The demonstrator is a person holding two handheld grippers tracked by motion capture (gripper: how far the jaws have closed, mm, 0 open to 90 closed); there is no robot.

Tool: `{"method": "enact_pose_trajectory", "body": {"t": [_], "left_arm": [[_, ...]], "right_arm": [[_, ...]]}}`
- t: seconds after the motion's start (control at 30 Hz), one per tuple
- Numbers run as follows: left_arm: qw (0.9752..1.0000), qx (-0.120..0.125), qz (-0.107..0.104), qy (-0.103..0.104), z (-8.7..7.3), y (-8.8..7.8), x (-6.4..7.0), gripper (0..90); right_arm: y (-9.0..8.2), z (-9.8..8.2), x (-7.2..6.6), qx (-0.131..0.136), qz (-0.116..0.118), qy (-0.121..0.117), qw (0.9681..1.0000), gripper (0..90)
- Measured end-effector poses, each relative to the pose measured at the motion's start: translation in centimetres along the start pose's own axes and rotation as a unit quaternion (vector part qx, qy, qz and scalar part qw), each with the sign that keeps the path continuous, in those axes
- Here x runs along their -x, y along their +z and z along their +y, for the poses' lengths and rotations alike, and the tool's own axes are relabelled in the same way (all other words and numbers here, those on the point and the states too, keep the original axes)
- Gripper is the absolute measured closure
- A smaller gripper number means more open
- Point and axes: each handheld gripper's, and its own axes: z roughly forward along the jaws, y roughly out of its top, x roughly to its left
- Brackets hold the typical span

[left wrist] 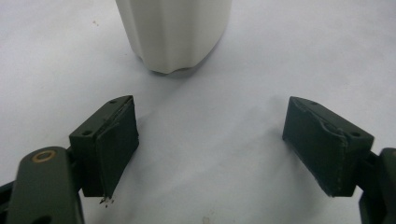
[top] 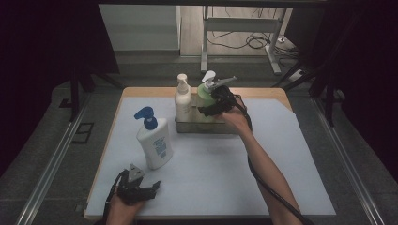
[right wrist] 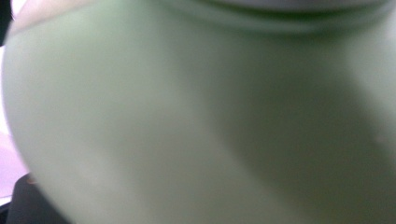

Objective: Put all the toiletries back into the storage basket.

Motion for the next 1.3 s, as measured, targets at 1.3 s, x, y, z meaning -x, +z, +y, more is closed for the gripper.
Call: {"method": "enact_pose_trajectory", "body": {"t": [1.3], "left_arm": [[1.0, 0.0, 0.0, 0.001, 0.0, 0.0, 0.0, 17.8]], "right_arm": [[0.9, -1.6, 0.4, 0.0, -0.001, 0.011, 0.9999, 11.4]]}}
